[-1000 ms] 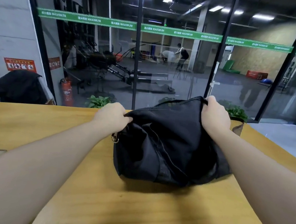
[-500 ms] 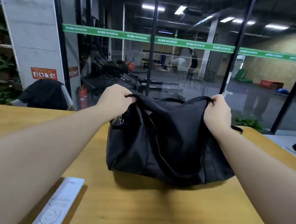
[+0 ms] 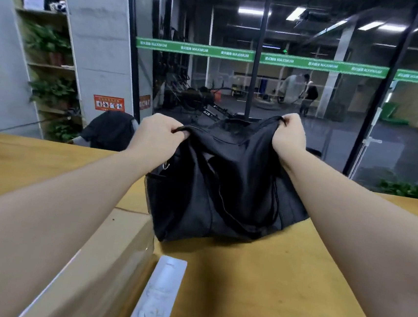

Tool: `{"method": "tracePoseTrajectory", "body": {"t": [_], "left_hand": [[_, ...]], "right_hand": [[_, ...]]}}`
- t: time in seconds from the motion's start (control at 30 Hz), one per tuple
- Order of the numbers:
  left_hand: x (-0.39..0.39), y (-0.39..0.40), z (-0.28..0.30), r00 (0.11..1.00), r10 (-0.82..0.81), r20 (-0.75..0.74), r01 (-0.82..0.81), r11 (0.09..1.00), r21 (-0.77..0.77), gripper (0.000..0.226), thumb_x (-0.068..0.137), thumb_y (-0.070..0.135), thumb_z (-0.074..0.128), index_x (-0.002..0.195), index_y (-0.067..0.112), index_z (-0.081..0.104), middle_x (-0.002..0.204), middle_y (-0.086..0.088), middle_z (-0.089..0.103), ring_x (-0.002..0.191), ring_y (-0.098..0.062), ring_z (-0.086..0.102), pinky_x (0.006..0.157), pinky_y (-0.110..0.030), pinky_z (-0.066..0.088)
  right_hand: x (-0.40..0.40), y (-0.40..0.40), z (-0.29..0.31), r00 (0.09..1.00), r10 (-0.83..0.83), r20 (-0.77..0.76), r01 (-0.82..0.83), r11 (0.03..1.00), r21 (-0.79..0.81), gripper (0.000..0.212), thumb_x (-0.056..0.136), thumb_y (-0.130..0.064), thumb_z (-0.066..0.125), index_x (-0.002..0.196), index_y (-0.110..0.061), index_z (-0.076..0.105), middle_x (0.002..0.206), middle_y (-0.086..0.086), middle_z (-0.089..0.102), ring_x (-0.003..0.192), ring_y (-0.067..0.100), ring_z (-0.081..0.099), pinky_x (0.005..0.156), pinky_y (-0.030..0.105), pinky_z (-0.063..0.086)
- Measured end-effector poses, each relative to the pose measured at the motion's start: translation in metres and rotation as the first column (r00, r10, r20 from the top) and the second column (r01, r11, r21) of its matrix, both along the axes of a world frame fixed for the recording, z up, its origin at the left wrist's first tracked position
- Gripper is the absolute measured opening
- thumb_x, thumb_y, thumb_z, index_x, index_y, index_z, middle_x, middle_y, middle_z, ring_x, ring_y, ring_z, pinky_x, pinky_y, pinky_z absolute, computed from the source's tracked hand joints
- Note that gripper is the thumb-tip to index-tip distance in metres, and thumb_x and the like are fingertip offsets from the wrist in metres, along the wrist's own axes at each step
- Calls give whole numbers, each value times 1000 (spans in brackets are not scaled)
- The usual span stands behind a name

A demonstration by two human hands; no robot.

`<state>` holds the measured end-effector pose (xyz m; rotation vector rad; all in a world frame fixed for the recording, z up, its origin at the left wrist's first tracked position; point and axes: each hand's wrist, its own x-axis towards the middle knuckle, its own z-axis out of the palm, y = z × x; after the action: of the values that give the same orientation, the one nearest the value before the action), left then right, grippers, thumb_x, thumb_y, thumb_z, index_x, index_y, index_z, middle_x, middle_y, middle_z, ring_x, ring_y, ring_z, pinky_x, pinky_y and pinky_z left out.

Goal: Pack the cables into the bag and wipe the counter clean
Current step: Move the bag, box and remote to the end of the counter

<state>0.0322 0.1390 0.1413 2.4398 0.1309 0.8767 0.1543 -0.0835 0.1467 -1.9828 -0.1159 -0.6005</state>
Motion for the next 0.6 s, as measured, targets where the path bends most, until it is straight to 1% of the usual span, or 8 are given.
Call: {"method": "tracePoseTrajectory", "body": {"t": [0.07, 0.13, 0.23, 0.3, 0.37, 0.47, 0.53, 0.6], "left_hand": [[-5, 15, -2, 1000, 21, 9, -22, 999, 41, 25, 91, 28, 54, 85, 10, 71, 81, -9, 71, 80, -26, 64, 71, -37, 50], [-11, 27, -4, 999, 42, 29, -44, 997, 70, 24, 91, 28, 54, 86, 14, 72, 82, -5, 71, 81, -24, 63, 71, -34, 48], [-20, 41, -6, 997, 36, 71, -41, 997, 64, 22, 91, 28, 55, 87, 17, 74, 82, -2, 70, 80, -22, 61, 72, -32, 49], [-24, 49, -7, 995, 38, 88, -44, 996, 77, 24, 91, 29, 54, 85, 15, 73, 79, -3, 69, 76, -22, 61, 69, -33, 50], [-26, 57, -7, 994, 53, 93, -61, 994, 89, 26, 91, 30, 54, 83, 13, 72, 74, -4, 69, 72, -22, 61, 67, -35, 51], [-28, 68, -9, 995, 75, 70, -83, 990, 116, 28, 90, 31, 54, 80, 12, 71, 73, -5, 69, 73, -22, 62, 67, -36, 52], [-28, 73, -12, 995, 94, 34, -97, 987, 130, 28, 89, 33, 54, 81, 13, 71, 74, -4, 69, 75, -23, 62, 62, -32, 48], [-27, 77, -16, 993, 116, -12, -112, 981, 156, 25, 88, 35, 55, 81, 17, 71, 73, -2, 68, 76, -21, 61, 52, -25, 38]], "right_hand": [[9, 32, 1, 997, 80, -4, -80, 997, -8, 26, 101, -15, 32, 121, -9, 46, 116, 8, 55, 93, 19, 45, 80, 25, 33], [15, 63, 1, 989, 148, 6, -147, 989, -33, 26, 100, -12, 31, 120, -9, 47, 113, 5, 53, 94, 18, 43, 83, 22, 32], [18, 106, 4, 971, 237, 15, -235, 970, -65, 27, 100, -11, 30, 120, -10, 47, 108, 0, 49, 94, 16, 42, 83, 21, 30], [21, 132, 6, 953, 303, 15, -301, 950, -86, 26, 100, -10, 29, 119, -10, 47, 107, 0, 50, 93, 16, 43, 82, 23, 33], [21, 155, 8, 933, 358, 23, -356, 932, -66, 24, 100, -12, 32, 116, -11, 49, 105, 2, 51, 91, 17, 45, 83, 26, 37], [21, 181, 2, 915, 403, 1, -402, 913, -68, 22, 100, -16, 35, 113, -15, 52, 108, 5, 57, 93, 17, 50, 87, 31, 42], [20, 191, -7, 909, 416, -32, -417, 902, -114, 21, 100, -16, 35, 111, -14, 53, 106, 3, 57, 94, 16, 50, 86, 28, 39], [20, 196, -15, 910, 410, -65, -415, 888, -197, 20, 100, -15, 38, 107, -12, 56, 106, 3, 58, 96, 18, 51, 81, 23, 35]]}}
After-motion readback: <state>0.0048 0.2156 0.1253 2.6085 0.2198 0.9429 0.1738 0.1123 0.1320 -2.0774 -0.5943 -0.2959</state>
